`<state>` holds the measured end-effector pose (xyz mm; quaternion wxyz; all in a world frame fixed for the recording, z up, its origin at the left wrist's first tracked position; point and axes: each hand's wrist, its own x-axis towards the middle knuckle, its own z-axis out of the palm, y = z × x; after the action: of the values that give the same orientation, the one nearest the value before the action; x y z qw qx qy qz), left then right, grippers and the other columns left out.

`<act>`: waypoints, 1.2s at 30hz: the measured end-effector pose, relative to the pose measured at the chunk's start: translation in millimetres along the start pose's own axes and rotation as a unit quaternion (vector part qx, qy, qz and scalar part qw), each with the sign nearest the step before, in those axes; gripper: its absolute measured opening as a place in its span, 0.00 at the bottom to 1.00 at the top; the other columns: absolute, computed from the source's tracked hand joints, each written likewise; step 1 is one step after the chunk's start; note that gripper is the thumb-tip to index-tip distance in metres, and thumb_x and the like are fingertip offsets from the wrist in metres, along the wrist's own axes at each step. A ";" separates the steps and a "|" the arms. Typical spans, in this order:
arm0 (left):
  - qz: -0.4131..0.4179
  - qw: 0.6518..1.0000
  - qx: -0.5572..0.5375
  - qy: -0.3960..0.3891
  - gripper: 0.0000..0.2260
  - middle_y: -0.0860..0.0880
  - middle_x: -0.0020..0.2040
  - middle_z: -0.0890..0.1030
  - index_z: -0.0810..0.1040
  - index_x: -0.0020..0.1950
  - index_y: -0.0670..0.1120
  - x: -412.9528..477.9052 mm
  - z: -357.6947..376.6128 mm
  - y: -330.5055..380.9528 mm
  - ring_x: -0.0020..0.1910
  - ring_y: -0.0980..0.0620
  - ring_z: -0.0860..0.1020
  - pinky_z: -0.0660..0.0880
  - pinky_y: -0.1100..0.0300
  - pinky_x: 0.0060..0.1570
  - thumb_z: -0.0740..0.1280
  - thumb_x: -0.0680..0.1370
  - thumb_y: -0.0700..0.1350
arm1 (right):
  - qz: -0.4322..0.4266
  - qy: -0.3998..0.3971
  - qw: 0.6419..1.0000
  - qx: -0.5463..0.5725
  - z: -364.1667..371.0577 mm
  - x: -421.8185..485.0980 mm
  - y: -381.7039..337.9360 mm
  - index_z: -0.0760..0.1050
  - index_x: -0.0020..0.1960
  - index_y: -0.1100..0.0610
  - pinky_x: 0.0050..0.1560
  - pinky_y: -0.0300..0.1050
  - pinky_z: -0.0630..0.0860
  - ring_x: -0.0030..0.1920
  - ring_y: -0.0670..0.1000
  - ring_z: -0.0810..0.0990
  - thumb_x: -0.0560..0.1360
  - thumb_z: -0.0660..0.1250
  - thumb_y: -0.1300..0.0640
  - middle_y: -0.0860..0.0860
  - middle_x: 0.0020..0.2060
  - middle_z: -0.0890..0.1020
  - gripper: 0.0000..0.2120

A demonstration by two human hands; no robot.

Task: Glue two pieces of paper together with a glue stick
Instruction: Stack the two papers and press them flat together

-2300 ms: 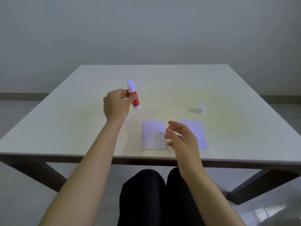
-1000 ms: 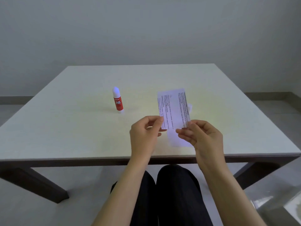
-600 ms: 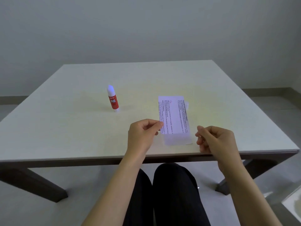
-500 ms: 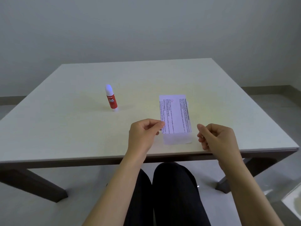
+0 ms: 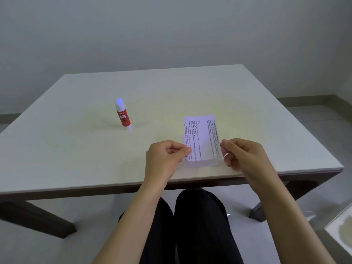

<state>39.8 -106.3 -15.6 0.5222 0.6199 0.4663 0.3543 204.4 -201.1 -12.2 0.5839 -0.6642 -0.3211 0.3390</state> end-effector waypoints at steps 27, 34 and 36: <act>0.049 0.983 0.178 0.016 0.06 0.56 0.27 0.80 0.81 0.32 0.50 3.8 5.6 -9.4 0.27 0.63 0.76 0.70 0.65 0.32 0.75 0.67 0.45 | -0.025 0.024 0.969 -0.246 6.8 11.6 6.8 0.76 0.31 0.59 0.20 0.30 0.67 0.16 0.42 0.68 0.70 0.69 0.64 0.50 0.18 0.75 0.09; 0.060 0.974 0.215 0.028 0.06 0.59 0.25 0.78 0.80 0.32 0.51 6.7 8.7 -12.5 0.27 0.64 0.76 0.69 0.66 0.30 0.75 0.67 0.46 | -0.044 0.024 0.953 -0.300 11.8 10.6 4.1 0.77 0.32 0.61 0.21 0.29 0.65 0.17 0.42 0.71 0.69 0.67 0.66 0.45 0.15 0.73 0.07; 0.065 0.970 0.233 0.029 0.06 0.59 0.25 0.78 0.79 0.33 0.51 7.1 9.3 -13.2 0.29 0.64 0.77 0.69 0.67 0.30 0.74 0.67 0.46 | -0.051 0.021 0.946 -0.319 13.2 11.1 2.9 0.77 0.33 0.62 0.24 0.36 0.68 0.21 0.43 0.71 0.69 0.67 0.66 0.45 0.19 0.74 0.07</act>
<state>47.9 -102.3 -30.7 0.3253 0.7431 0.5097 0.2867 199.8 -184.9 -17.2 0.3642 -0.8053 -0.4341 0.1743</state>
